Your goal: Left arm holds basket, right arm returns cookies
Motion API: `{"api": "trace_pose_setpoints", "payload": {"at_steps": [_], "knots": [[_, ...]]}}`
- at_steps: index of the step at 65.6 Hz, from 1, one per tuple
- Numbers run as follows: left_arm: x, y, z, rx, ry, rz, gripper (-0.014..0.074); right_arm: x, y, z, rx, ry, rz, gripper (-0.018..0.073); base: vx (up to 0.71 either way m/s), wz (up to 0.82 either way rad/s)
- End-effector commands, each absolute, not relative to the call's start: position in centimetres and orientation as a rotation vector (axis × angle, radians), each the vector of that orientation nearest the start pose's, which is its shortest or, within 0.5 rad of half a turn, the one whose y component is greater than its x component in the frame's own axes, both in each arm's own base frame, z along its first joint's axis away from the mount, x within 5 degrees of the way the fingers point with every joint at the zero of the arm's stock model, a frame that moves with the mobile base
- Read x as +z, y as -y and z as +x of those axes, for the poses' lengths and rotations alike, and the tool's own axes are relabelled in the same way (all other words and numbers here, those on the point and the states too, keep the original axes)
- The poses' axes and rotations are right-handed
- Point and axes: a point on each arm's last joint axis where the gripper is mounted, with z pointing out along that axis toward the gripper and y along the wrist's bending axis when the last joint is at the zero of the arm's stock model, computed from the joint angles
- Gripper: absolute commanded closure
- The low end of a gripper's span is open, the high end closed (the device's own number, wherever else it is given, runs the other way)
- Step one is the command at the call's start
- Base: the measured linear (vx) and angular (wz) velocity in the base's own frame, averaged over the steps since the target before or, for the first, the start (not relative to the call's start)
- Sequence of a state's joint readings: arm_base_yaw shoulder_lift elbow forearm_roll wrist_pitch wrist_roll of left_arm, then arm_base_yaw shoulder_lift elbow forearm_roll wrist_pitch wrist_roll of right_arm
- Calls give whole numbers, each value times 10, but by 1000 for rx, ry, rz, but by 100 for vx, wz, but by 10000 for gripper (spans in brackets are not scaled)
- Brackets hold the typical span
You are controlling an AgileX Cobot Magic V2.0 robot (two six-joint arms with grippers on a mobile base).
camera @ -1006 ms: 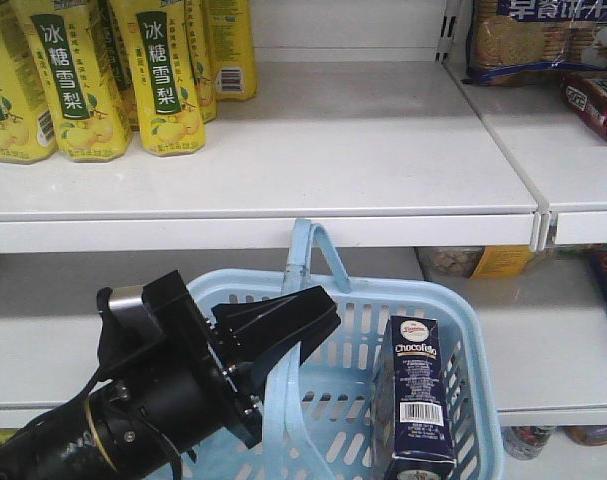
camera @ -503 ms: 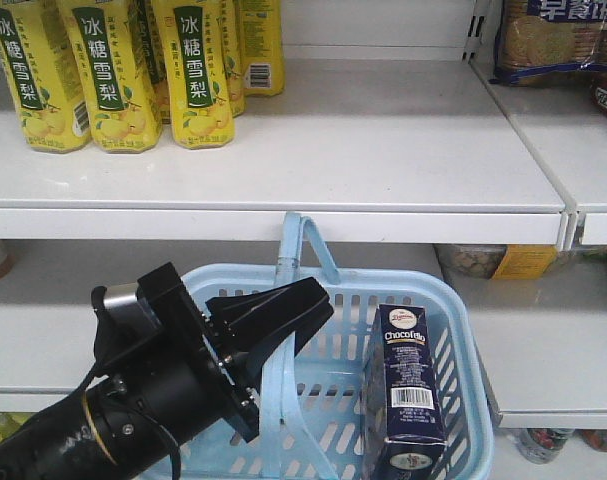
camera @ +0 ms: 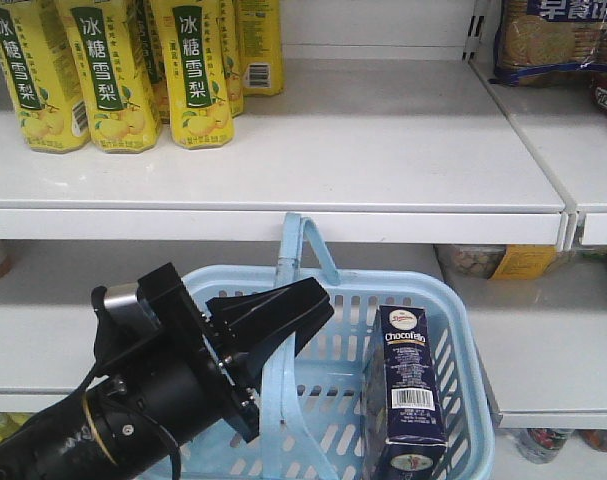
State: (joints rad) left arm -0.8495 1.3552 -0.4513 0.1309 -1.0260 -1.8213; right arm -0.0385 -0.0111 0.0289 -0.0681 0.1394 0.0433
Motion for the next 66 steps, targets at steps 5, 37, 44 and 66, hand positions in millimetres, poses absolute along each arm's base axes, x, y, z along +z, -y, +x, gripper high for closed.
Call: {"api": "trace_pose_setpoints", "payload": {"at_steps": [5,37,44,66], "knots": [[287,191,160,-2276,-1422,-611,596,193,2,57,-62,-1575,2,566,0,0],[287,191,160,-2276,-1422,-611,596,193,2,57,-61,-1572,1,566,0,0],[287,191,160,-2276,-1422,-611,596,194,2,57,-61,-1569,1,566,0,0],[287,191,160,-2276,-1422,-611,596,198,2,57,2,-1521,57,566,0,0]]}}
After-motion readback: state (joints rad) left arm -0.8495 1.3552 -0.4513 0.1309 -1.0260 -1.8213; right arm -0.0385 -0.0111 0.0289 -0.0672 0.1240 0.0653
